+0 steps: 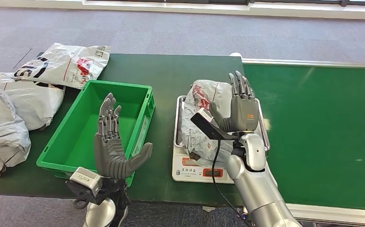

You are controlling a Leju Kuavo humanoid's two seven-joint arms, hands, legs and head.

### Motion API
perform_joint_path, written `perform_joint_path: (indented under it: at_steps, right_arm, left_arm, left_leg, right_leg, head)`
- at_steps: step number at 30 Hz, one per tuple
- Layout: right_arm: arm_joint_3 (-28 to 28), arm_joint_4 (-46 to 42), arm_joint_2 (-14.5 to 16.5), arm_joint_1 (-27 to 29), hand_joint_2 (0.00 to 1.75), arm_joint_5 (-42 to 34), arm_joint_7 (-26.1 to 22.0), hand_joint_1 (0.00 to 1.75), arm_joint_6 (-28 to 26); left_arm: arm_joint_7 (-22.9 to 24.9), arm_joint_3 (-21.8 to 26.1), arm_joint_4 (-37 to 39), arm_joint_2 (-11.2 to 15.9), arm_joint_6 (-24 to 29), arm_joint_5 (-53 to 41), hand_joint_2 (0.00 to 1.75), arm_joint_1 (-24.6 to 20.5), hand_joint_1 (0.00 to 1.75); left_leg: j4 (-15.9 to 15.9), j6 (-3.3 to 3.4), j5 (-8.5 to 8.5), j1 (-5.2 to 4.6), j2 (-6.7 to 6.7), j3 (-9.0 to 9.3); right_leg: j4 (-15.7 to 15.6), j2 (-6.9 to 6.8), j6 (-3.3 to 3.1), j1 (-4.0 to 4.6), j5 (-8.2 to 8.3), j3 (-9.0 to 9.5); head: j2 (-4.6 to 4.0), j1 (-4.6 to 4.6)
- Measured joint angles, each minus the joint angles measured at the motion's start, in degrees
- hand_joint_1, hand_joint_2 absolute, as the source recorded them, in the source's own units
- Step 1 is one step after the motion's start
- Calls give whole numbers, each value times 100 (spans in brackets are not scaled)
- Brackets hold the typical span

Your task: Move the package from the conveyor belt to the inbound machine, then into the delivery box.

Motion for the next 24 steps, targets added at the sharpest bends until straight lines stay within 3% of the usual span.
perform_joint_path:
  at_steps: [11,14,16,18,21,24]
  right_arm:
    - [-1,-36,-9,23,0,-46,-8,0,-33]
    - [-42,-245,-11,118,0,-40,-197,0,-53]
    - [-192,-599,23,277,87,10,-668,0,-63]
    - [-488,-1184,133,524,175,-19,-1469,0,-75]
    - [-981,-2301,313,931,175,-353,-2522,0,-89]
    - [-1322,-3384,387,1293,175,-820,-3063,0,-92]
  left_arm:
    - [0,0,25,-1,-13,-7,175,0,0]
    - [0,-1,25,-1,-11,-14,175,1,0]
    - [0,-2,25,-1,-2,-30,175,1,0]
    - [0,-2,27,-1,25,-103,175,-1,0]
    - [17,-4,49,5,105,-385,175,-30,0]
    - [111,3,173,17,212,-756,175,-224,0]
  left_leg:
    - [0,0,0,0,1,0]
    - [0,0,0,0,0,0]
    - [1,0,0,0,-2,-1]
    - [1,0,0,0,-4,-3]
    - [1,-1,-1,-1,-9,-6]
    - [1,0,-1,-1,-14,-10]
  right_leg:
    - [0,0,0,-1,0,-1]
    - [0,0,0,-1,0,-1]
    - [0,-1,0,0,0,-2]
    - [0,-4,0,0,0,-5]
    - [-1,-7,-1,0,-3,-9]
    - [-1,-15,-2,-4,-5,-10]
  head:
    - [0,2]
    - [0,1]
    - [0,2]
    - [0,1]
    - [0,1]
    - [0,2]
